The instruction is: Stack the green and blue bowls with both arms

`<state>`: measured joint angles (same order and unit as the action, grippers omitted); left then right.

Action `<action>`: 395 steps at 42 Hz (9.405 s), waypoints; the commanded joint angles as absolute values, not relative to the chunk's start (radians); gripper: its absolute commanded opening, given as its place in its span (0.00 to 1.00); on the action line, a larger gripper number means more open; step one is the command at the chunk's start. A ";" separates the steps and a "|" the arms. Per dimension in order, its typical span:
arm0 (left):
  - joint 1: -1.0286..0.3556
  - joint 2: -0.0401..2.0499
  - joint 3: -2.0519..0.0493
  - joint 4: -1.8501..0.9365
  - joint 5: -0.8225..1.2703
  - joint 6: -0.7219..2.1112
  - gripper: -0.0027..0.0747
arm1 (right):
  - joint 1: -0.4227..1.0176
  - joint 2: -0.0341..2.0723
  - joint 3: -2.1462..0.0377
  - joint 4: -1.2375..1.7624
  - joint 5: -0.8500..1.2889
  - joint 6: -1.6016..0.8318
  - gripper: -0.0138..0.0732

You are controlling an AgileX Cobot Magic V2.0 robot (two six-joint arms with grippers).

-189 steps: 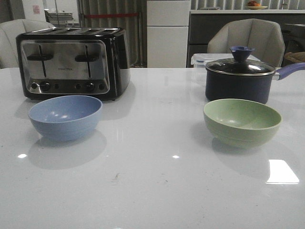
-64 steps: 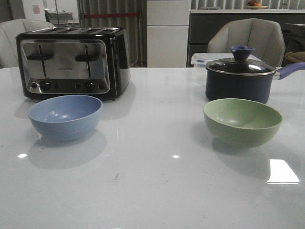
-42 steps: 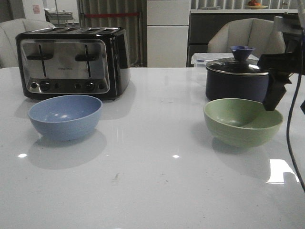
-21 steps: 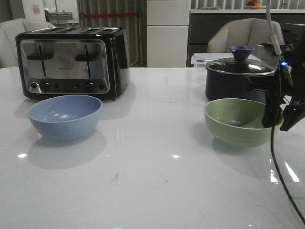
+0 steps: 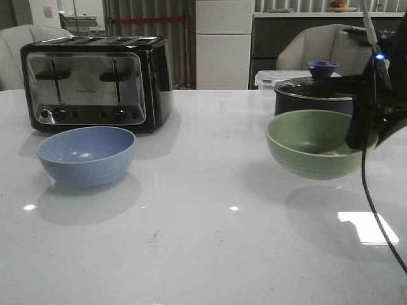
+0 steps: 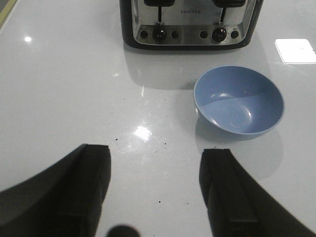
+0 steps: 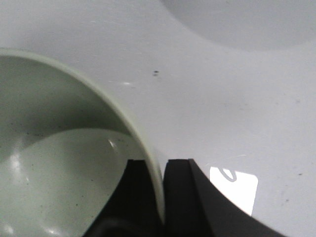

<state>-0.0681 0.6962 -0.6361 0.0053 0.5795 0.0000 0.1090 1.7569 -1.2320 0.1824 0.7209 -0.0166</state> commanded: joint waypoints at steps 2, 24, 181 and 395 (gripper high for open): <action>-0.072 0.699 -0.671 0.000 0.500 0.000 0.62 | 0.183 1.648 -1.263 0.191 0.714 -0.051 0.27; -0.072 0.699 -0.671 0.000 0.496 0.000 0.62 | 0.450 1.734 -1.261 0.279 0.626 -0.051 0.27; -0.433 1.529 -1.324 -0.126 0.737 0.049 0.15 | 0.642 0.838 -0.857 0.086 0.708 -0.101 0.76; -0.049 -0.027 0.007 -0.128 -0.087 0.098 0.15 | 0.604 0.598 -0.663 -0.078 0.805 0.044 0.22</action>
